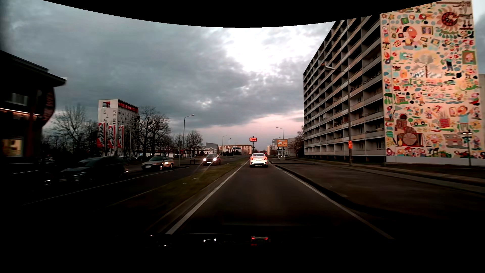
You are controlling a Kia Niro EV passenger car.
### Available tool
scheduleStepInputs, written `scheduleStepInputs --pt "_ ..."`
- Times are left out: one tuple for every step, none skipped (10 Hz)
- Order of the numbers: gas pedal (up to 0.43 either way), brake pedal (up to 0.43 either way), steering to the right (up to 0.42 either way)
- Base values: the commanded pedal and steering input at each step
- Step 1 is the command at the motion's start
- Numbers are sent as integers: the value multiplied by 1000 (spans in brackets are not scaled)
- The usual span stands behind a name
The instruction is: Follow the waypoints while adhering to traffic rules and regulations
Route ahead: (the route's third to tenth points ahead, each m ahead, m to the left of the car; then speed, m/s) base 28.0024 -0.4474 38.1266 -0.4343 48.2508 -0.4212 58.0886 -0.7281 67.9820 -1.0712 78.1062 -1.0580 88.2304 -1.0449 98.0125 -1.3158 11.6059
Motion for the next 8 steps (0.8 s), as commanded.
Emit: scheduleStepInputs --pt "79 0 2" --pt "79 0 2" --pt "79 0 1" --pt "79 0 1" --pt "79 0 1" --pt "79 0 1" --pt "67 0 1" --pt "67 0 1"
